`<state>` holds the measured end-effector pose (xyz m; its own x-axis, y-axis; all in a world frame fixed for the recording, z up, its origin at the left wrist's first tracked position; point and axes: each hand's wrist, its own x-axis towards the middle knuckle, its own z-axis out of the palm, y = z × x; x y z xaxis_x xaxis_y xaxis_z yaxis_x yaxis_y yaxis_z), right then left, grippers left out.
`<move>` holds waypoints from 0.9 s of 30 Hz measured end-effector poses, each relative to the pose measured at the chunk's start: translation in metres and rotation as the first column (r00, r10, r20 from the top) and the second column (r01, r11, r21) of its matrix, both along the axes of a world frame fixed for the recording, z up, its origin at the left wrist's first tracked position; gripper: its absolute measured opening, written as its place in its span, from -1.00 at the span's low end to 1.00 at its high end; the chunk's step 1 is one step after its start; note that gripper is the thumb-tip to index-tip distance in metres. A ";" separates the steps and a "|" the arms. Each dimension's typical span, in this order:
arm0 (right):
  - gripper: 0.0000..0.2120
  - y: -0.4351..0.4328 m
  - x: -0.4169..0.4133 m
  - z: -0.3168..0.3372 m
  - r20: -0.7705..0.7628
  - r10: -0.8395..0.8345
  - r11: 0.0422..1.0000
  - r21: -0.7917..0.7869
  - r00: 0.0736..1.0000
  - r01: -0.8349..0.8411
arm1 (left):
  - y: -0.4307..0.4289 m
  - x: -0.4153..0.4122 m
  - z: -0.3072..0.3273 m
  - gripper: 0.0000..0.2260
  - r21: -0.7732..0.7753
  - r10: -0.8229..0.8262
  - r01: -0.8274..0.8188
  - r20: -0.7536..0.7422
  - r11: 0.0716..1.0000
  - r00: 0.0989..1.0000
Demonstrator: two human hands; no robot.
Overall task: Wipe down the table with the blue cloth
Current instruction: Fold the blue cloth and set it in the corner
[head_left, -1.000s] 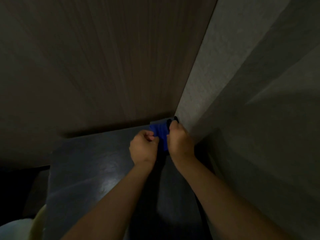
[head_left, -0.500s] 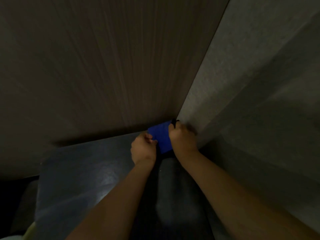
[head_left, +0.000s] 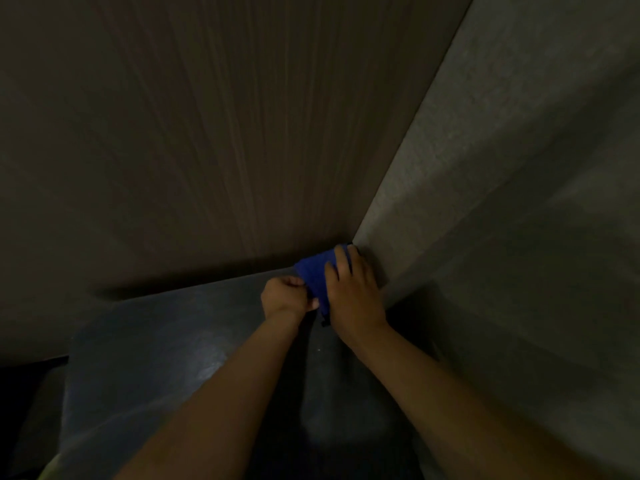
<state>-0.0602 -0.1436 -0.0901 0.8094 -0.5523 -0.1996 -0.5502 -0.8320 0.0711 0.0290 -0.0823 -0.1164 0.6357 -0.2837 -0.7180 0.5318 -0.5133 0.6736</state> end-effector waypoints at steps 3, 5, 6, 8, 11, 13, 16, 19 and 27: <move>-0.32 -0.006 0.000 -0.001 0.079 0.027 0.994 0.101 0.996 -0.035 | -0.003 0.003 0.000 -0.83 -0.011 -0.010 0.010 -0.042 1.000 0.999; -0.38 -0.009 0.007 0.001 0.184 0.047 0.986 0.148 0.982 -0.075 | -0.004 0.003 0.001 -0.80 -0.019 -0.037 0.036 -0.026 0.999 0.999; -0.40 -0.012 0.011 -0.002 0.247 0.065 0.983 0.149 0.967 -0.104 | -0.004 0.003 -0.001 -0.77 -0.026 -0.058 0.058 -0.006 0.998 0.998; -0.48 -0.017 0.021 -0.011 0.366 0.117 0.976 0.129 0.923 -0.175 | -0.003 0.003 -0.004 -0.75 -0.040 -0.113 0.115 0.058 0.993 0.992; -0.68 -0.019 0.035 -0.009 0.459 0.294 0.944 -0.004 0.839 -0.329 | 0.002 0.001 -0.009 -0.76 -0.056 -0.187 0.203 0.211 0.978 0.960; -0.69 -0.019 0.042 -0.009 0.416 0.403 0.905 -0.045 0.816 -0.424 | 0.005 0.000 -0.008 -0.77 -0.040 -0.227 0.249 0.290 0.968 0.930; -0.78 -0.021 0.043 -0.007 0.375 0.484 0.865 -0.067 0.791 -0.497 | 0.009 -0.001 -0.010 -0.74 -0.060 -0.209 0.242 0.338 0.968 0.918; -0.76 -0.021 0.037 -0.002 0.382 0.473 0.868 -0.044 0.794 -0.495 | 0.008 -0.001 -0.014 -0.76 -0.131 -0.158 0.201 0.285 0.971 0.945; -0.71 -0.026 0.025 0.017 0.204 0.365 0.929 -0.024 0.908 -0.369 | 0.007 -0.004 -0.014 -0.89 -0.217 -0.020 0.040 0.094 0.975 0.995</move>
<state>-0.0354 -0.1692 -0.0730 0.9782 -0.2069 -0.0170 -0.2072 -0.9780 -0.0224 0.0254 -0.0754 -0.1305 0.6843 -0.4472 -0.5760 0.4495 -0.3633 0.8161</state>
